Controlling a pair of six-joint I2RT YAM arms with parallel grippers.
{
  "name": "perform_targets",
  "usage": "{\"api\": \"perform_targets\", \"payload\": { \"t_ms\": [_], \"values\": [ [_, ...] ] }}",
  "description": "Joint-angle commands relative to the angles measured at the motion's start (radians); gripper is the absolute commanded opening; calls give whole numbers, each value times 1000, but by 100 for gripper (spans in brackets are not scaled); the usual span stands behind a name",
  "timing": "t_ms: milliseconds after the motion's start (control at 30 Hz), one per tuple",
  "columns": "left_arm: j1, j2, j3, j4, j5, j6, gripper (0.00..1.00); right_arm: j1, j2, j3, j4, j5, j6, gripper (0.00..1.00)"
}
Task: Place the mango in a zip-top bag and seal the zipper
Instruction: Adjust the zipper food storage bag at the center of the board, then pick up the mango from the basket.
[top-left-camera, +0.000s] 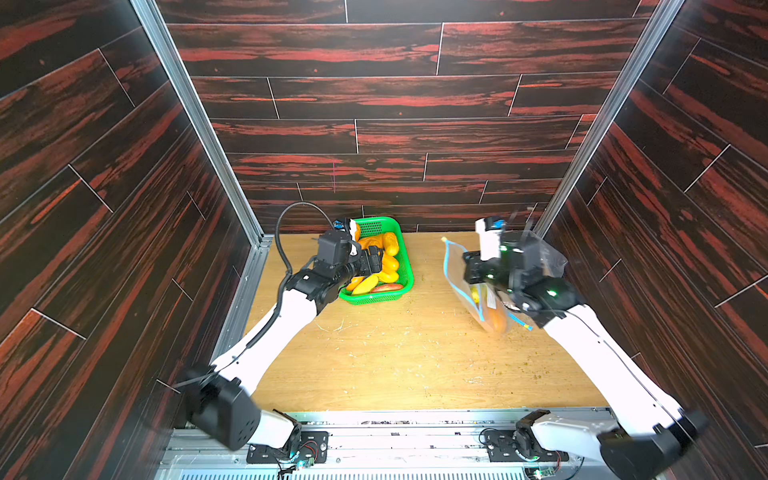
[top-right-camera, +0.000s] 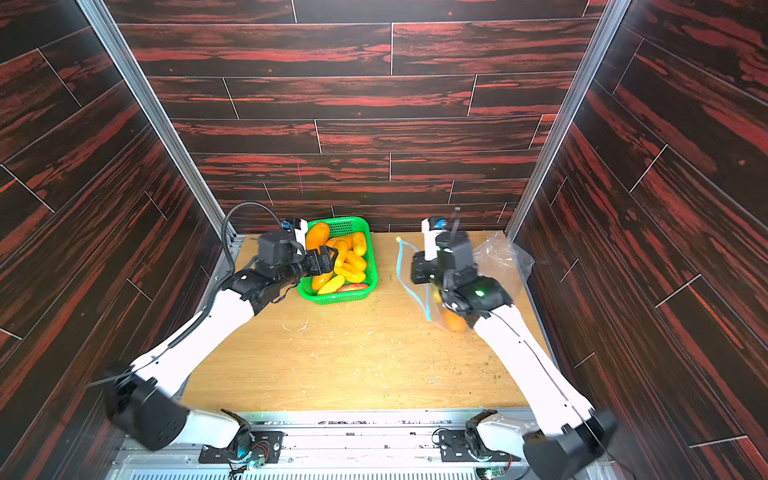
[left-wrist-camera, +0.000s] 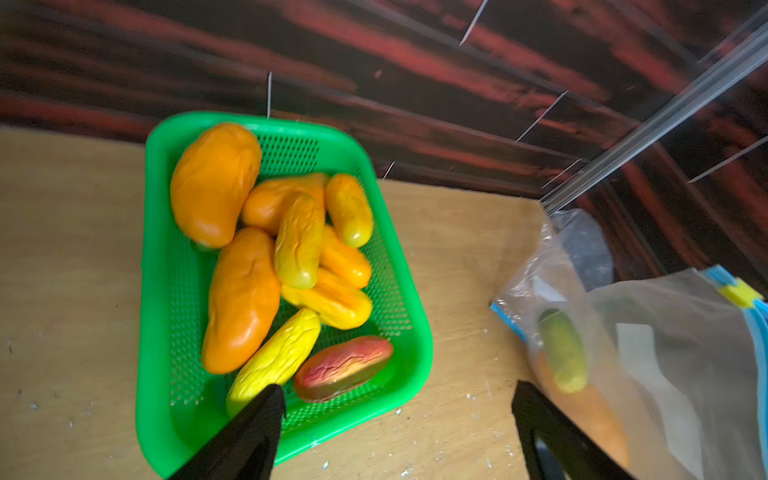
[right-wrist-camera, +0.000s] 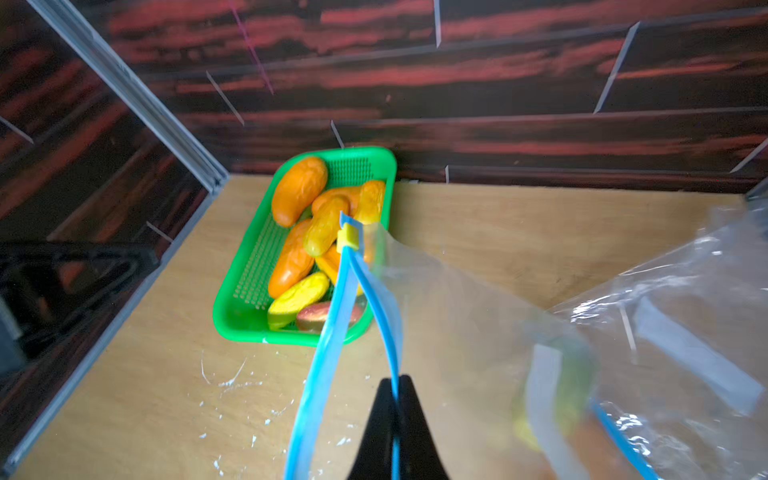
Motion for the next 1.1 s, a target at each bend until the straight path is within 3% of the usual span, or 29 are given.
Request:
{"api": "perform_targets", "payload": {
  "t_ms": [0,267,367,567,800,967,1067],
  "values": [
    [46,41,2,32,68,-51,88,10,62,-53,59,-33,10,0],
    [112,255,151,-72,94,-43,81,8,77,-126,193,-113,89,0],
    [130,339,252,-136,46,37,80,5,77,-133,223,-108,110,0],
    [142,604,607,-355,-152,226,82,-5,84,-123,262,-151,152,0],
    [178,969,1146,-554,-272,266,86,-7,101,-120,289,-194,186,0],
    [196,1161,1385,-556,-235,223,89,-7,109,-123,286,-202,188,0],
    [196,1197,1401,-532,-192,214,90,-8,103,-137,292,-198,186,0]
  ]
}}
